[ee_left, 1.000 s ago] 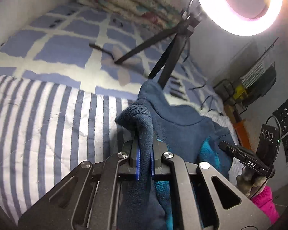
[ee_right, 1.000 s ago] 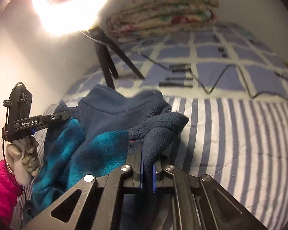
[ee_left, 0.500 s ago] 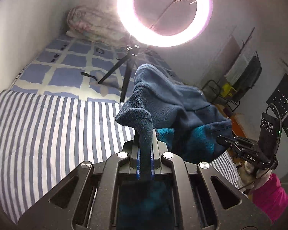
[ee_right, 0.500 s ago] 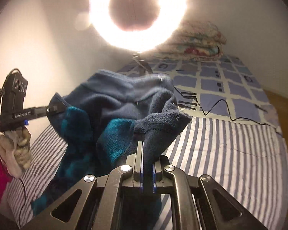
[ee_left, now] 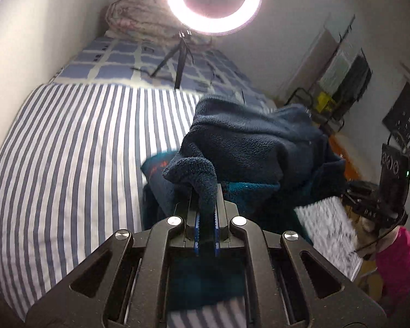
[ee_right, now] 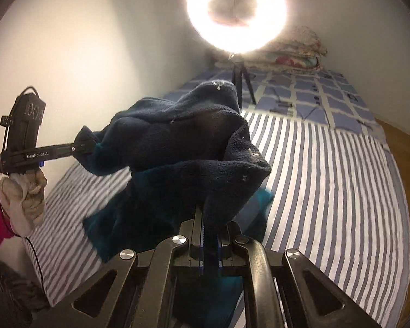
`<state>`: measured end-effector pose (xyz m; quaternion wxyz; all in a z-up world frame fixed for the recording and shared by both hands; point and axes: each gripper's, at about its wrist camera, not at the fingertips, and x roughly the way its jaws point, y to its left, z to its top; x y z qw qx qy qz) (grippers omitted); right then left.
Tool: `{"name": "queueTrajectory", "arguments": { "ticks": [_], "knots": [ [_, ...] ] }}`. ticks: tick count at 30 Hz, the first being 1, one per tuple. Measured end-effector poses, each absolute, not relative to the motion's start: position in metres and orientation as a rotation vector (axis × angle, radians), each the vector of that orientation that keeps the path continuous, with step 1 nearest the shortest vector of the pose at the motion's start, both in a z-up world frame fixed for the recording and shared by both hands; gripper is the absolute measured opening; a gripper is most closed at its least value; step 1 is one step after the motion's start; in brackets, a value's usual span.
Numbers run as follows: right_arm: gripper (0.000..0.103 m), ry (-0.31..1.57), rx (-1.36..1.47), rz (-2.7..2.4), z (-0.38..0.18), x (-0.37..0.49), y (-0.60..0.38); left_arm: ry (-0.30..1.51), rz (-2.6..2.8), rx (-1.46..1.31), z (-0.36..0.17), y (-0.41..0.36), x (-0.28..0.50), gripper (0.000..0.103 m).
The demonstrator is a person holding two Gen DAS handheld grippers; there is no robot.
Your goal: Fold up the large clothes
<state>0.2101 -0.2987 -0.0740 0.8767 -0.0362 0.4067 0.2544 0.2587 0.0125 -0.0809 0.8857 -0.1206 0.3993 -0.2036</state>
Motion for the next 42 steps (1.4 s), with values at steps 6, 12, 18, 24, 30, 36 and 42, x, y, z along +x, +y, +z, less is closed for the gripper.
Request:
{"name": "queueTrajectory", "arguments": {
  "ticks": [6,12,18,24,30,36,42],
  "knots": [
    [0.01,0.909,-0.115,0.485,-0.101,0.163,-0.295,0.918,-0.422,-0.114,-0.109,-0.004,0.204,0.011],
    [0.024,0.959,-0.075,0.471,-0.09,0.108,-0.311,0.927,-0.436,-0.142,-0.096,0.012,0.138,0.022],
    [0.036,0.854,0.025,0.518,-0.028,0.032,-0.33,0.853,-0.464,-0.266,-0.047,0.038,0.079,0.032],
    [0.07,0.772,0.126,0.542,0.014,-0.002,-0.333,0.818,-0.457,-0.399,-0.019,0.054,0.085,0.066],
    [0.076,0.832,0.291,0.509,-0.014,0.037,-0.34,0.932,-0.394,-0.636,-0.062,0.077,0.145,0.066],
    [0.077,0.97,0.587,0.451,-0.085,0.103,-0.365,1.028,-0.265,-0.9,-0.133,0.097,0.189,0.066],
    [0.076,1.078,0.754,0.413,-0.143,0.152,-0.368,1.116,-0.297,-0.963,-0.176,0.079,0.218,0.062]
  ]
}}
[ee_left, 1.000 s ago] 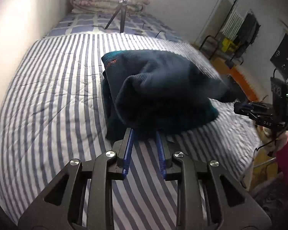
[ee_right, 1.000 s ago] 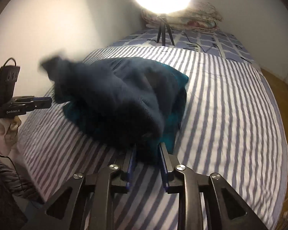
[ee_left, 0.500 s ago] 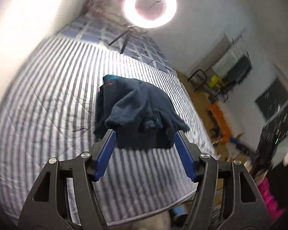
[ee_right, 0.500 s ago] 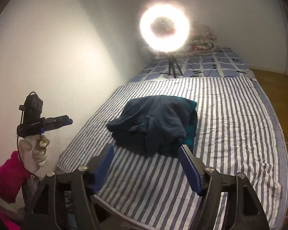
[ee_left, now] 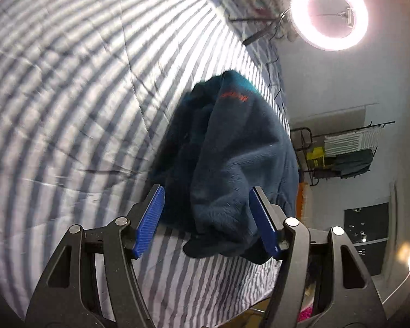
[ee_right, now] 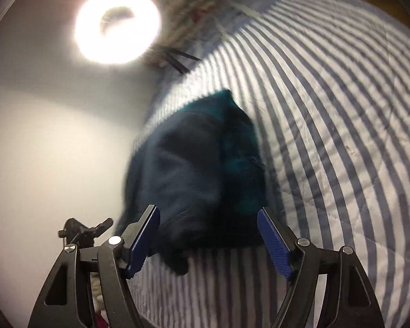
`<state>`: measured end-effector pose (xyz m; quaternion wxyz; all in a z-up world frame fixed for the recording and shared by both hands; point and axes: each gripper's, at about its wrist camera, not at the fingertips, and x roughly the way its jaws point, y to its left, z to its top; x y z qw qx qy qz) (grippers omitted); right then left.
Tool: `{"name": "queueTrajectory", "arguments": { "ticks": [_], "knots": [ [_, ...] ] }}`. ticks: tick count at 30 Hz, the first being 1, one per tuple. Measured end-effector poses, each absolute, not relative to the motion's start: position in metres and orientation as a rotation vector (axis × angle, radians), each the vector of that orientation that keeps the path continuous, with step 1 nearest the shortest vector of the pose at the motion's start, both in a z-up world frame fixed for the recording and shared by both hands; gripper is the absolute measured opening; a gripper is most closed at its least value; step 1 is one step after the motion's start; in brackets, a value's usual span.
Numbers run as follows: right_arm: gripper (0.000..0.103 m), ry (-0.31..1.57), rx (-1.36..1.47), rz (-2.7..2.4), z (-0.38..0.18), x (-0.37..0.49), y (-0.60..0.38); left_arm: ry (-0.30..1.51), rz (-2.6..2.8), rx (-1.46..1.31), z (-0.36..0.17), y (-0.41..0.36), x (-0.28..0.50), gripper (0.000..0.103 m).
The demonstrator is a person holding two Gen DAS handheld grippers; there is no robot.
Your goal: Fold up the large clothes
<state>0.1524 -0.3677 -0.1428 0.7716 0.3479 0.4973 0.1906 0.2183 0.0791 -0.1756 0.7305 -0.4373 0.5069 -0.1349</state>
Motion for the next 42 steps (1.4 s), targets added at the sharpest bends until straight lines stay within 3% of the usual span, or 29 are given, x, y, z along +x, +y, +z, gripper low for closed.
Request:
{"name": "queueTrajectory", "arguments": {
  "ticks": [1,2,3,4,6,9,12,16,20,23,24,26,31,37,38,39,42],
  "knots": [
    [0.072,1.102,0.772,0.426,-0.15,0.157,-0.363,1.128,-0.31,-0.973,-0.18,0.076,0.223,0.055],
    [0.069,1.118,0.786,0.448,-0.156,0.162,-0.357,1.132,-0.32,-0.976,-0.182,0.071,0.226,0.035],
    [0.06,1.125,0.794,0.474,-0.158,0.165,-0.351,1.13,-0.321,-0.971,-0.182,0.068,0.228,0.02],
    [0.041,1.122,0.793,0.505,-0.157,0.168,-0.345,1.116,-0.315,-0.957,-0.177,0.065,0.229,0.014],
    [0.016,1.121,0.783,0.564,-0.15,0.172,-0.336,1.09,-0.312,-0.9,-0.162,0.058,0.227,0.01],
    [0.007,1.087,0.647,0.547,-0.124,0.169,-0.326,1.019,-0.33,-0.729,-0.129,0.047,0.218,0.009],
    [0.006,1.047,0.45,0.492,-0.099,0.156,-0.325,1.012,-0.289,-0.532,-0.129,0.036,0.21,0.009],
    [0.005,1.155,0.414,0.416,-0.14,0.151,-0.333,1.142,-0.235,-0.486,-0.188,0.029,0.208,0.009],
    [0.008,1.166,0.293,0.415,-0.149,0.141,-0.316,1.106,-0.242,-0.413,-0.175,0.022,0.201,0.013],
    [0.021,1.125,0.269,0.394,-0.125,0.135,-0.323,1.073,-0.247,-0.427,-0.158,0.029,0.196,0.024],
    [0.025,1.099,0.247,0.369,-0.115,0.131,-0.327,1.061,-0.254,-0.446,-0.154,0.034,0.192,0.036],
    [0.026,1.038,0.22,0.348,-0.095,0.125,-0.332,1.022,-0.247,-0.505,-0.145,0.049,0.196,0.052],
    [0.033,0.917,0.2,0.454,-0.063,0.122,-0.311,1.034,-0.282,-0.717,-0.154,0.073,0.232,0.054],
    [0.034,0.945,0.011,0.554,-0.093,0.135,-0.23,1.066,-0.332,-0.828,-0.167,0.072,0.286,0.054],
    [0.034,0.961,-0.006,0.564,-0.1,0.137,-0.224,1.063,-0.35,-0.816,-0.166,0.067,0.292,0.038],
    [0.034,0.982,-0.027,0.574,-0.106,0.141,-0.218,1.07,-0.352,-0.792,-0.164,0.064,0.293,0.006],
    [0.038,1.009,-0.059,0.583,-0.121,0.14,-0.214,0.996,-0.366,-0.686,-0.139,0.053,0.301,0.006]
  ]
}}
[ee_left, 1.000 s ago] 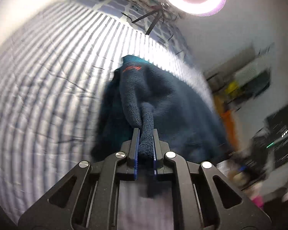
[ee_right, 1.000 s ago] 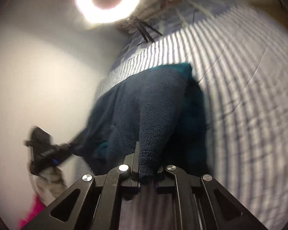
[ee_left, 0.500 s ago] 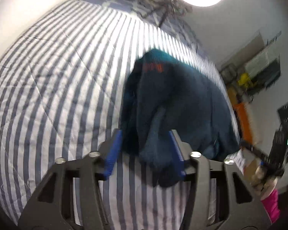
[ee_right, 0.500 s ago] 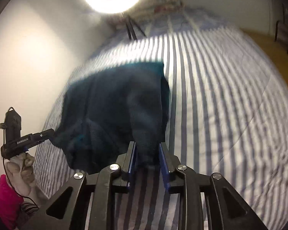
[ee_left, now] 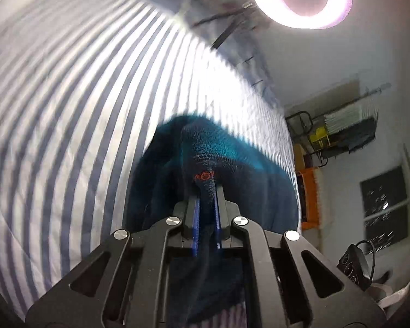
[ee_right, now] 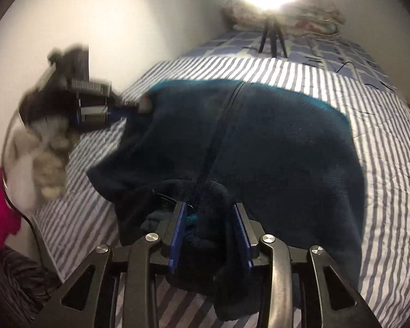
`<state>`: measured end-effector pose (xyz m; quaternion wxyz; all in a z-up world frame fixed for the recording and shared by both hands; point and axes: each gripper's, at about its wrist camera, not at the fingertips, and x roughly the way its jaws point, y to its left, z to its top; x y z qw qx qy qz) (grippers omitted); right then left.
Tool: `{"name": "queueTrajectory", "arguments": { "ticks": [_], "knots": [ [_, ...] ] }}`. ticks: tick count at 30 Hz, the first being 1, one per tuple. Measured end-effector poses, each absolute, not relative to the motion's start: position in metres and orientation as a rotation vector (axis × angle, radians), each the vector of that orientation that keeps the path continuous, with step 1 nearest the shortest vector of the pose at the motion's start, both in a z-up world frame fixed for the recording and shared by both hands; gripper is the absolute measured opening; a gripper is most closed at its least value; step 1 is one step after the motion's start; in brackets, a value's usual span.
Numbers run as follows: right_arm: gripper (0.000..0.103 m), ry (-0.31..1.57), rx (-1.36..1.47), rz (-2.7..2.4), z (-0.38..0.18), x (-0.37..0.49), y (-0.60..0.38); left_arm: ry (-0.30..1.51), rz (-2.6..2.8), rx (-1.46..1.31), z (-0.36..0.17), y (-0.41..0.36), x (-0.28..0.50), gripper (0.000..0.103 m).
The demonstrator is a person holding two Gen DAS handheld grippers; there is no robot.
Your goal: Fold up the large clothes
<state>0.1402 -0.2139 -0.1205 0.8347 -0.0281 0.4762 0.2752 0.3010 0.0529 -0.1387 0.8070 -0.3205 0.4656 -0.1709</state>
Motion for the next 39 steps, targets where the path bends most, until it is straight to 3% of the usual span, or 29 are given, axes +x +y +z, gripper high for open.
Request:
{"name": "queueTrajectory", "arguments": {
  "ticks": [4,7,10,11,12,20,22,23,24,28,30,32,35,39],
  "knots": [
    [0.038,1.058,0.063,0.611,-0.134,0.14,-0.228,1.007,-0.277,-0.529,-0.149,0.052,0.308,0.007],
    [0.038,1.069,0.041,0.619,-0.136,0.135,-0.225,1.038,-0.284,-0.681,-0.166,0.067,0.306,0.014],
    [0.038,1.055,0.014,0.636,-0.123,0.132,-0.225,1.022,-0.286,-0.754,-0.159,0.083,0.304,0.04],
    [0.038,1.051,0.024,0.642,-0.121,0.132,-0.226,1.007,-0.279,-0.785,-0.158,0.088,0.304,0.057],
    [0.038,1.044,0.043,0.646,-0.117,0.132,-0.231,0.995,-0.278,-0.82,-0.156,0.095,0.304,0.063],
    [0.039,1.054,0.036,0.621,-0.131,0.136,-0.23,1.021,-0.451,-1.018,-0.172,0.089,0.345,0.063],
    [0.039,1.054,0.034,0.622,-0.131,0.137,-0.229,1.023,-0.475,-1.022,-0.172,0.079,0.355,0.05],
    [0.039,1.055,0.039,0.623,-0.13,0.137,-0.23,1.025,-0.47,-1.01,-0.171,0.076,0.357,0.034],
    [0.039,1.057,0.045,0.622,-0.131,0.138,-0.231,1.021,-0.464,-0.997,-0.17,0.073,0.361,0.025],
    [0.04,1.059,0.07,0.626,-0.135,0.139,-0.234,0.946,-0.387,-0.827,-0.152,0.065,0.371,0.016],
    [0.039,1.063,0.064,0.628,-0.137,0.141,-0.233,0.875,-0.219,-0.502,-0.138,0.051,0.367,0.0],
    [0.039,1.073,0.056,0.622,-0.14,0.14,-0.231,0.834,-0.03,-0.368,-0.137,0.06,0.363,0.0],
    [0.039,1.07,0.053,0.622,-0.136,0.137,-0.232,0.865,-0.082,-0.644,-0.138,0.099,0.36,0.0],
    [0.037,1.014,0.065,0.603,-0.113,0.137,-0.243,0.839,-0.133,-0.567,-0.102,0.097,0.345,0.0]
  ]
}}
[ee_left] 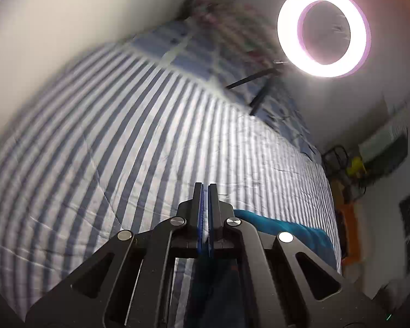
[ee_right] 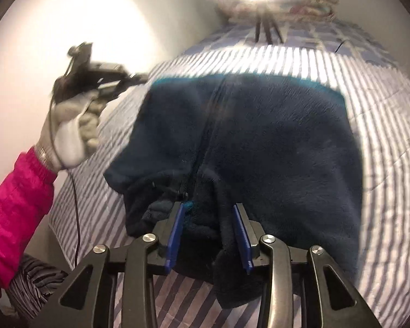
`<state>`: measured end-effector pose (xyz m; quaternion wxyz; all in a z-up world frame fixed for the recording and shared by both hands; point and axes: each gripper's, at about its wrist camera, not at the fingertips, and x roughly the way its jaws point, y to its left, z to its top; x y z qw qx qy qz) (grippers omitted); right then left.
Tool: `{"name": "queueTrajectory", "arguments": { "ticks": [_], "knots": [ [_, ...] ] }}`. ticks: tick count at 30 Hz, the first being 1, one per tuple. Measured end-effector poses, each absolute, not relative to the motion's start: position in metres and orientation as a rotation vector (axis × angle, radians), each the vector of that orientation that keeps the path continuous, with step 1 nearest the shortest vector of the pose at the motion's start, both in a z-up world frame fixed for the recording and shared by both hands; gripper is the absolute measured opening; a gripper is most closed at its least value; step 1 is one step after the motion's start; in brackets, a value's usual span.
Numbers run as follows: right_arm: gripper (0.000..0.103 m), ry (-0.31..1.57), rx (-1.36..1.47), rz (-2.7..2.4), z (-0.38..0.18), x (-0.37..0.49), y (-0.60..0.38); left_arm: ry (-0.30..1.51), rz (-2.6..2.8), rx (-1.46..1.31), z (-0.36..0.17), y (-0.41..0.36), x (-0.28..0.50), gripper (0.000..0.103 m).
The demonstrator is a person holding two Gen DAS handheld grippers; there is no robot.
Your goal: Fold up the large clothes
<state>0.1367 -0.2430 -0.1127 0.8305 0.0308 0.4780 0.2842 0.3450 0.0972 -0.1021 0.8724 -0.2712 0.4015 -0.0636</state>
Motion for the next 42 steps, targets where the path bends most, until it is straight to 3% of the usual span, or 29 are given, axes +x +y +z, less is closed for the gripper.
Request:
{"name": "queueTrajectory", "arguments": {
  "ticks": [4,6,13,20,24,32,39,42],
  "knots": [
    [0.038,0.769,0.091,0.515,-0.066,0.136,-0.271,0.849,-0.23,-0.46,-0.071,0.065,0.323,0.0],
    [0.04,0.734,0.072,0.47,-0.051,0.149,-0.279,0.854,-0.267,-0.404,-0.063,0.042,0.311,0.0],
    [0.028,0.86,0.033,0.47,-0.068,0.218,-0.257,0.939,-0.346,-0.231,-0.086,-0.04,0.318,0.002],
    [0.028,1.021,-0.1,0.474,-0.139,0.245,-0.231,1.067,-0.344,-0.232,-0.175,-0.043,0.348,0.004],
    [0.027,1.024,-0.075,0.476,-0.15,0.245,-0.237,1.071,-0.363,-0.274,-0.169,-0.037,0.35,0.004],
    [0.028,1.008,0.082,0.503,-0.107,0.197,-0.29,0.984,-0.376,-0.211,-0.108,-0.023,0.274,0.004],
    [0.027,1.113,0.006,0.466,-0.147,0.153,-0.298,1.127,-0.326,-0.239,-0.172,-0.009,0.254,0.007],
    [0.027,1.113,-0.022,0.455,-0.158,0.149,-0.293,1.105,-0.347,-0.232,-0.176,-0.008,0.253,0.007]
  ]
}}
